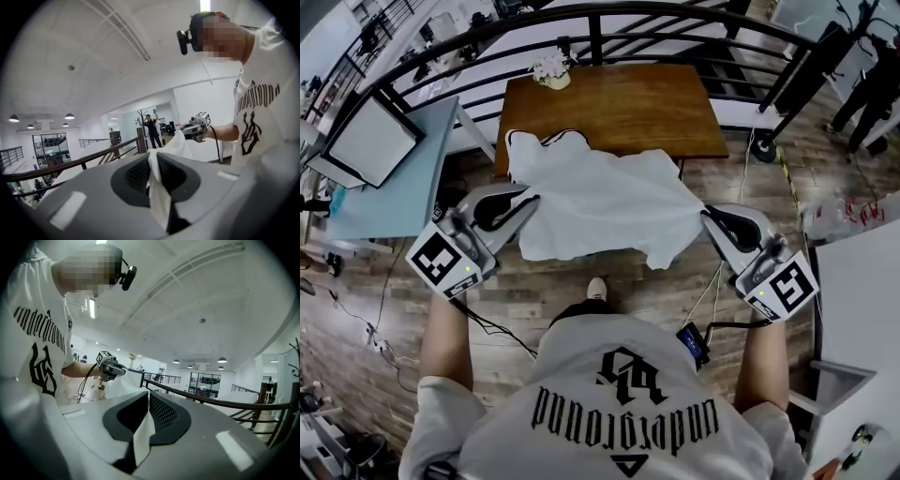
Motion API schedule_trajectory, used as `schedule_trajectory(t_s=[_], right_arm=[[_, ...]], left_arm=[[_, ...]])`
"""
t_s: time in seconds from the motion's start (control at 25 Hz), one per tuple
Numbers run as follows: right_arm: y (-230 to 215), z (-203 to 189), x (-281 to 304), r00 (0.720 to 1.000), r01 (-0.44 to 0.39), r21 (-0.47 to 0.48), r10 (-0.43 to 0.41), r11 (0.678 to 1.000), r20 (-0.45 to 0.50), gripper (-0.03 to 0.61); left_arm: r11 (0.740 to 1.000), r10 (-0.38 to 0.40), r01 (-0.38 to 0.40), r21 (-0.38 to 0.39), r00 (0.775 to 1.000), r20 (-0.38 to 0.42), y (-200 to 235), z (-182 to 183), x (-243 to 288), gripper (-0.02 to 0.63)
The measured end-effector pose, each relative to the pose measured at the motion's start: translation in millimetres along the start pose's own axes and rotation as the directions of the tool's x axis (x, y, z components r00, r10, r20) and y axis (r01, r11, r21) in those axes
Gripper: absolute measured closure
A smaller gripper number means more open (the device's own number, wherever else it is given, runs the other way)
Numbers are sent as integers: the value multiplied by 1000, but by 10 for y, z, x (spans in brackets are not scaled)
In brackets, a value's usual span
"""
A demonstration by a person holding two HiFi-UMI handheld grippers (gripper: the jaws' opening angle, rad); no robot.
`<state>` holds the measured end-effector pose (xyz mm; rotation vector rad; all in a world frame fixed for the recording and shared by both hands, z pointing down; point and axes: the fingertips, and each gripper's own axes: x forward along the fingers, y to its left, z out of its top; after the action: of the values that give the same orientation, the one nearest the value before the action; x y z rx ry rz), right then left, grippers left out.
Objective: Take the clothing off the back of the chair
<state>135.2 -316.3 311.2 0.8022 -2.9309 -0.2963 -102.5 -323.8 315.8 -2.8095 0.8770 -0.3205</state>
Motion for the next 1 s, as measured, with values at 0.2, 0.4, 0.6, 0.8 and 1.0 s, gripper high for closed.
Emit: schedule_trajectory(t_s=[0.2,0.4,0.6,0.8,1.0], right_arm=[[166,61,-204,1000,-4,11,4,1000,16,561],[167,162,-289,1000,-6,27,6,1000,25,561],[95,201,-301,1000,-7,44,5,999,28,561],[431,213,-373,999,2,42,-4,999,42,561],[716,294,-367,999,23,39,-25,999,41,561]], left_arm=[[1000,22,-21,-14,1000,2,-224,101,-96,535],[999,24,-24,-24,1000,-17,-305,201,-116,535],[999,26,-27,-39,999,-18,-285,273,-89,535],[999,23,-23,-35,1000,-5,-488,211,-324,535],[999,14,-13,-37,1000,20,-541,194,-575,535]])
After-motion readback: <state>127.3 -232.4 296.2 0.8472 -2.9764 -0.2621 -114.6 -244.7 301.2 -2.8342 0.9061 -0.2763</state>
